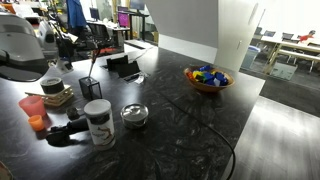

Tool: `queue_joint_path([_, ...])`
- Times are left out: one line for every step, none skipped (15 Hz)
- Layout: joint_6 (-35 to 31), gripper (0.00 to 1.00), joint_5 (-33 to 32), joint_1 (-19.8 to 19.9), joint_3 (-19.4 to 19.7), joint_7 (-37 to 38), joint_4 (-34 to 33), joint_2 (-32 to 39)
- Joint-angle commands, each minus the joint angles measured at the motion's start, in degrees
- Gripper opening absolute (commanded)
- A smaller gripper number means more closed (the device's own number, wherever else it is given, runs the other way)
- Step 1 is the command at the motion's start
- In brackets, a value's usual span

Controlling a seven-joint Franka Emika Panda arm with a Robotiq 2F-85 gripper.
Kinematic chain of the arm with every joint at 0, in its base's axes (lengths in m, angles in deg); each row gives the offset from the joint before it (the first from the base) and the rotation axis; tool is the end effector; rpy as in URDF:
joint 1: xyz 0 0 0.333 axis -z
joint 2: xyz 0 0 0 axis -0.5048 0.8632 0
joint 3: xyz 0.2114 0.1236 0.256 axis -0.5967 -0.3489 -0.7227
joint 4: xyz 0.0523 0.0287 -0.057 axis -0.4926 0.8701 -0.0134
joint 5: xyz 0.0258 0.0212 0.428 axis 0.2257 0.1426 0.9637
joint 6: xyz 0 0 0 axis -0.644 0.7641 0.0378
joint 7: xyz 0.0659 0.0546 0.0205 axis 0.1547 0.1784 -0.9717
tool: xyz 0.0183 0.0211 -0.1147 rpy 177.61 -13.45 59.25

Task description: Put the scissors inside the black object

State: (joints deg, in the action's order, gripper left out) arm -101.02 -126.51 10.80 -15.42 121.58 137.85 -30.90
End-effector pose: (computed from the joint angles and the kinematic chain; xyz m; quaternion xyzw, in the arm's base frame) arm 0.5934 0.3481 0.4423 0.7345 0.0961 0.6398 0.2048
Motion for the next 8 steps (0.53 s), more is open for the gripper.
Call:
queue_joint_path([-0.29,0.02,-3.17,1.20,-1.18,1.74,-0.55,0.39])
queue_joint_path([-0.41,0.02,-3.42,1.22,-1.24,2.01,-0.51,0.38])
queue_joint_path([-0.49,0.02,-3.51,1.24,-1.29,2.29,-0.42,0.34])
queue_joint_path([-0.53,0.02,-3.47,1.26,-1.34,2.54,-0.24,0.24])
queue_joint_path([-0.50,0.02,-3.33,1.27,-1.39,2.81,-0.04,0.12])
queue_joint_path([-0.44,0.02,-3.21,1.27,-1.44,3.14,0.22,-0.04])
queue_joint_path([-0.37,0.02,-3.08,1.26,-1.49,3.39,0.48,-0.20])
queue_joint_path([-0.17,0.02,-2.85,1.24,-1.53,3.72,0.90,-0.45])
